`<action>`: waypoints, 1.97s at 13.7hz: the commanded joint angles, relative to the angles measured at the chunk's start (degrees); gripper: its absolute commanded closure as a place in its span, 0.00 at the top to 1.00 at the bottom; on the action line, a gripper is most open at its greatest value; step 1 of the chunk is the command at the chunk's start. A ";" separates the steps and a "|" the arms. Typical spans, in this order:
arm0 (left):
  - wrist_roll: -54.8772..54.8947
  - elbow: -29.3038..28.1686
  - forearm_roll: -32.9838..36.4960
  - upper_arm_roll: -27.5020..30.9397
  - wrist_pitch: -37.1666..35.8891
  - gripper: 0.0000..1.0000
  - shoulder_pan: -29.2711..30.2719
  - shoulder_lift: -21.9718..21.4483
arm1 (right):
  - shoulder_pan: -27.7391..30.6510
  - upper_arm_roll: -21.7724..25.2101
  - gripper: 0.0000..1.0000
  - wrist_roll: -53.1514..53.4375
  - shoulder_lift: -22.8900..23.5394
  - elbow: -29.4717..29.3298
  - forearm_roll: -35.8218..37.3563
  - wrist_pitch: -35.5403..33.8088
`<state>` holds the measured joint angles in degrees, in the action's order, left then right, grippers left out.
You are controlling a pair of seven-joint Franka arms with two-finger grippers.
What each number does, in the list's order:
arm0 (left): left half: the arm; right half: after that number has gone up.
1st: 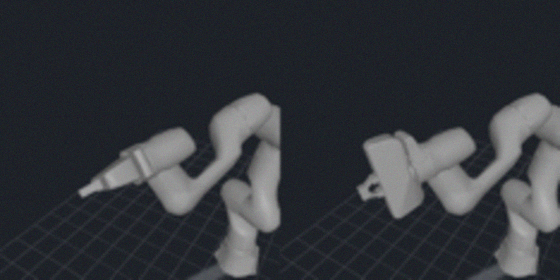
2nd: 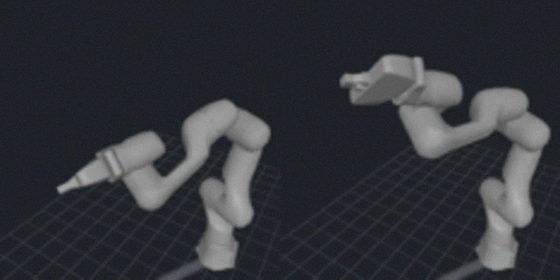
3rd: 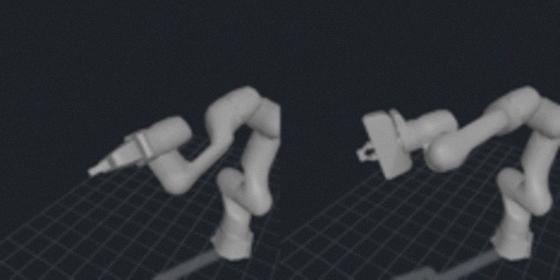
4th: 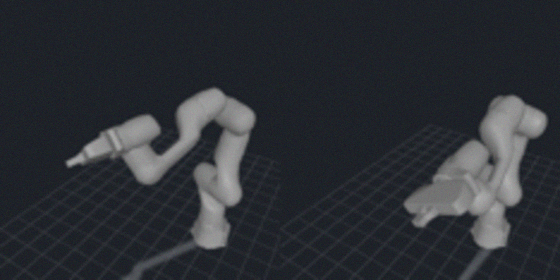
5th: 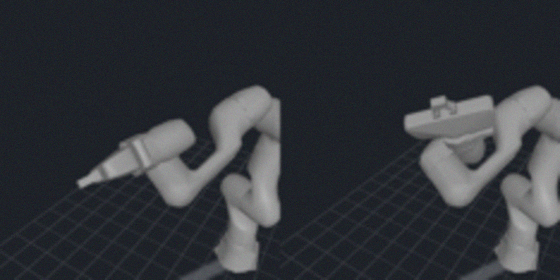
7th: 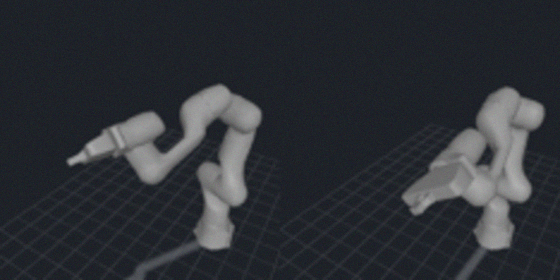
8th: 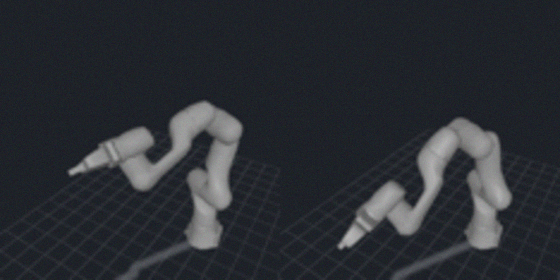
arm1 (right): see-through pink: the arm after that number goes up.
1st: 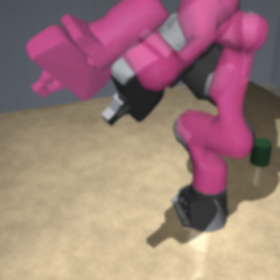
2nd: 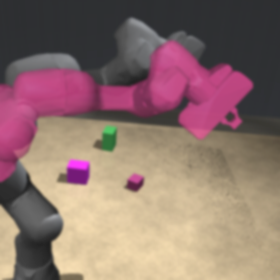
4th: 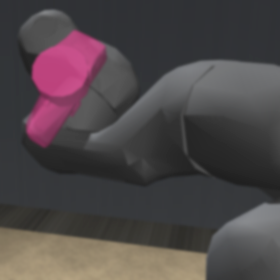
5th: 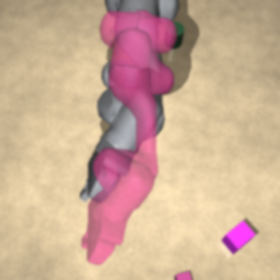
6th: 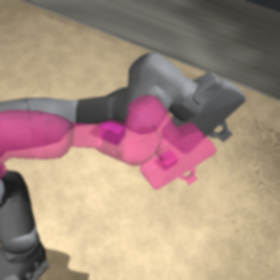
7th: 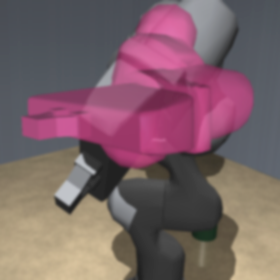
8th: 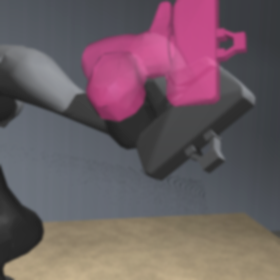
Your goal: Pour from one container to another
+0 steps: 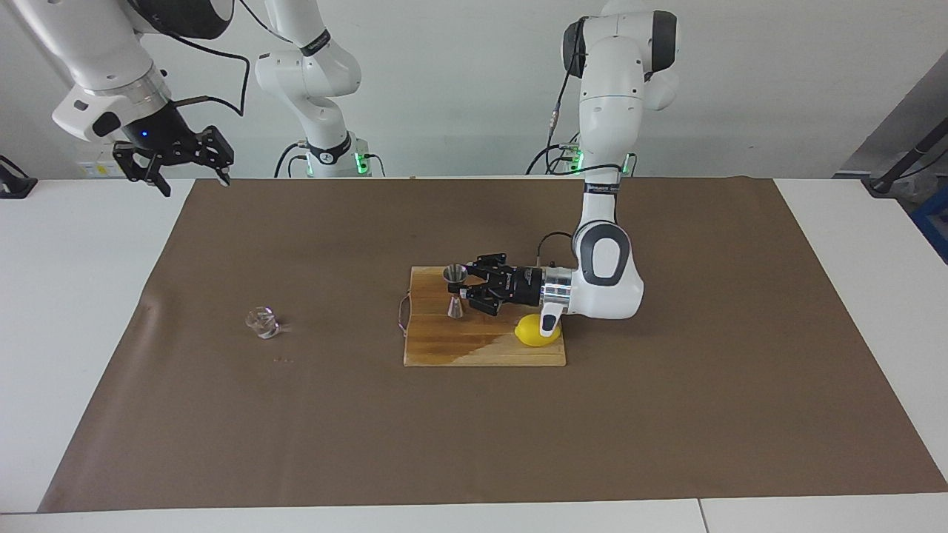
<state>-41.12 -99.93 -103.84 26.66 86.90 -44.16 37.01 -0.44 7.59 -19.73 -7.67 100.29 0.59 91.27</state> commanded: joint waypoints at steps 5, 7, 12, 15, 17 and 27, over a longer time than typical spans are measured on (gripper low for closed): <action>-2.73 -2.11 -1.89 1.37 2.21 0.39 -2.86 -1.32 | 0.35 0.05 1.00 -2.95 -1.56 1.75 -0.42 1.11; -2.82 -2.19 -2.59 1.72 2.83 0.39 -3.90 -1.32 | 0.35 0.05 1.00 -2.95 -1.56 1.75 -0.42 1.11; -2.91 -2.11 -3.04 1.81 5.29 0.39 -5.23 -1.32 | 0.35 0.05 1.00 -3.04 -1.56 1.84 -0.42 0.93; -2.82 -2.11 -3.12 1.81 7.05 0.39 -6.55 -1.32 | 0.35 -0.03 1.00 -5.93 -1.82 1.84 -0.42 -0.03; -2.73 -2.11 -3.12 1.90 8.45 0.39 -6.81 -1.32 | 0.35 -0.03 1.00 -6.99 -1.91 1.84 -0.42 -0.82; -1.85 -2.02 -3.12 1.90 12.32 0.39 -7.87 -0.97 | 0.35 0.05 1.00 -7.17 -1.82 1.75 -0.42 -0.48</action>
<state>-43.05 -99.96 -105.65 27.57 97.67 -50.62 36.78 -0.44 7.59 -25.36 -7.90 100.49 0.59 90.54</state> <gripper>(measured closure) 0.520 0.000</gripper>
